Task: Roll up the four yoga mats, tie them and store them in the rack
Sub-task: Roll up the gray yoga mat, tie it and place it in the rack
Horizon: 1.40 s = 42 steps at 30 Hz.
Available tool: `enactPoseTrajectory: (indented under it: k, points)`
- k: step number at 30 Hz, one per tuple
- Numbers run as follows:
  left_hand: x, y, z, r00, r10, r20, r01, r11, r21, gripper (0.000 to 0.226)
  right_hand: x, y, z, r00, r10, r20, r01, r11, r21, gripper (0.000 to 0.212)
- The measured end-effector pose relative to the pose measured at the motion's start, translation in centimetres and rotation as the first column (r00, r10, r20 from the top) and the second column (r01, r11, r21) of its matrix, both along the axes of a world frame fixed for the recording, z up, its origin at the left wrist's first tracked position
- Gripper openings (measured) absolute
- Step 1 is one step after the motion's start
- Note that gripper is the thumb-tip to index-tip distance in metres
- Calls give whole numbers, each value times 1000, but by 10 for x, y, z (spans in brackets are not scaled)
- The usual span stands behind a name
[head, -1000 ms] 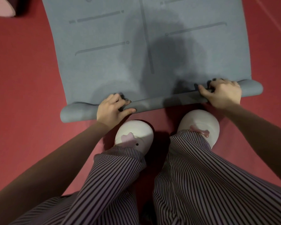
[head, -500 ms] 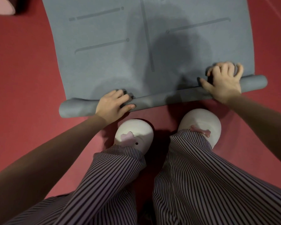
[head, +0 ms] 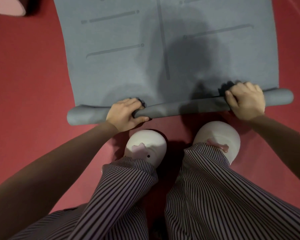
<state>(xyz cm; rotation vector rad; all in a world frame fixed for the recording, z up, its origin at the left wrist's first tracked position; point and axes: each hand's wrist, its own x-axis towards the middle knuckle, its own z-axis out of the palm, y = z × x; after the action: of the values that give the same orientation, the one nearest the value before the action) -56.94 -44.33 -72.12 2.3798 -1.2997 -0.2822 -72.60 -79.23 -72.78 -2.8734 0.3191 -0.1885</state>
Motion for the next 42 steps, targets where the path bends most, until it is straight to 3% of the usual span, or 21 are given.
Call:
enactPoseTrajectory:
  k: [3, 7, 11, 14, 18, 22, 27, 31, 33, 36, 39, 42]
  points:
    - [2, -1, 2, 997, 42, -57, -41, 999, 17, 47, -4, -8, 10, 993, 110, -44, -105, 990, 95, 48]
    - [-2, -2, 2, 993, 108, -55, -107, 994, 22, 47, -4, -14, 13, 978, 195, -79, -186, 977, 101, 67]
    - [-21, 5, -7, 962, 182, 202, -175, 983, -49, 42, -1, -25, 5, 975, 221, -22, -216, 968, 130, 74]
    - [-36, 10, -11, 921, 248, 301, -260, 966, 0, 44, 6, -27, 3, 976, 217, -6, -214, 966, 144, 62]
    - [-27, 17, -8, 963, 136, 231, -151, 987, 50, 53, 14, -26, 6, 978, 205, -29, -197, 965, 172, 55]
    - [-17, 14, -4, 974, 125, 187, -136, 989, 49, 53, 19, -29, 4, 978, 205, -44, -195, 966, 169, 55]
    - [2, 4, 5, 992, 73, 100, -85, 989, 122, 48, 21, -33, 2, 958, 273, 89, -280, 957, 77, 59]
    - [15, -4, 16, 967, 191, -168, -151, 962, 227, 62, 4, -15, -1, 997, 72, 40, -74, 997, 30, 72]
    - [13, -6, 16, 965, 207, -158, -166, 956, 240, 65, -1, -9, -3, 1000, -17, 4, 16, 998, 53, 61]
    - [11, -6, 17, 958, 242, -156, -200, 949, 245, 56, 8, -15, 0, 1000, 7, -1, -7, 993, 115, 57]
    - [4, 1, 10, 991, 132, 16, -133, 979, 153, 39, 17, -20, 0, 998, 27, 58, -36, 987, 157, 54]
    - [-6, 11, -1, 982, 93, 165, -105, 992, 67, 43, 15, -20, -5, 996, -6, 84, -9, 985, 170, 44]
